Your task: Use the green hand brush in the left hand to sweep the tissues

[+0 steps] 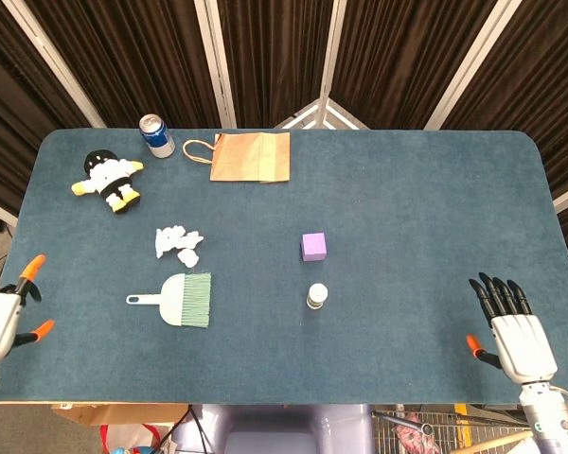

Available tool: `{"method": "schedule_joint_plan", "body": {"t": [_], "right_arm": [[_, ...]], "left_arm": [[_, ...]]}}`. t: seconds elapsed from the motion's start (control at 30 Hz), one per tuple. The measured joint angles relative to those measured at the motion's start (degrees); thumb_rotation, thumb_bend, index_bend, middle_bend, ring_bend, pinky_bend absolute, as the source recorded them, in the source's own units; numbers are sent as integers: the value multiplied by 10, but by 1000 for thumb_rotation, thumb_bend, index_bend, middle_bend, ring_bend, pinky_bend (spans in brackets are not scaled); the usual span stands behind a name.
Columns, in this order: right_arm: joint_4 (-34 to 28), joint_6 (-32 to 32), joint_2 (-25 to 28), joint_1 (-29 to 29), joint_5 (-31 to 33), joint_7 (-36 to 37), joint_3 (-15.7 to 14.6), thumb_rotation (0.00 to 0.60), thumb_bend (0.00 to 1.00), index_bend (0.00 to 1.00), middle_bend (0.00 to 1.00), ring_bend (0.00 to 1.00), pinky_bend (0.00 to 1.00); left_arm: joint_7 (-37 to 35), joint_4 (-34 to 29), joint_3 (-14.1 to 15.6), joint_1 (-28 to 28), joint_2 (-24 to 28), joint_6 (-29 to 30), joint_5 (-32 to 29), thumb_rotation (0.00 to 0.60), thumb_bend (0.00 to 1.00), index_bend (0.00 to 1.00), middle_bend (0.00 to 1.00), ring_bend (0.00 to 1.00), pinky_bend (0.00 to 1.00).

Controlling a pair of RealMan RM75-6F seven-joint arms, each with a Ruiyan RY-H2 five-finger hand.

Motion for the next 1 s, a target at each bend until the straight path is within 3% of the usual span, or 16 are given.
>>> {"method": "schedule_joint_plan", "body": {"t": [0.1, 0.23, 0.63, 1.0], "right_arm": [[-1, -2, 0, 1, 0, 1, -1, 600, 321, 0, 0, 0, 10], [-1, -3, 1, 1, 0, 1, -1, 600, 321, 0, 0, 0, 11], [-2, -3, 3, 1, 1, 14, -1, 600, 320, 0, 0, 0, 11], [-4, -3, 4, 1, 0, 17, -2, 600, 321, 0, 0, 0, 11]], "left_arm": [[44, -22, -12, -25, -8, -47, -42, 600, 190, 353, 987, 986, 998], [118, -37, -28, -61, -36, -90, -92, 600, 291, 435, 1000, 1000, 1000], [293, -39, -56, -147, -158, -160, -287, 600, 408, 450, 1000, 1000, 1000], [327, 6, -53, -188, -223, -167, -342, 600, 460, 444, 1000, 1000, 1000]]}}
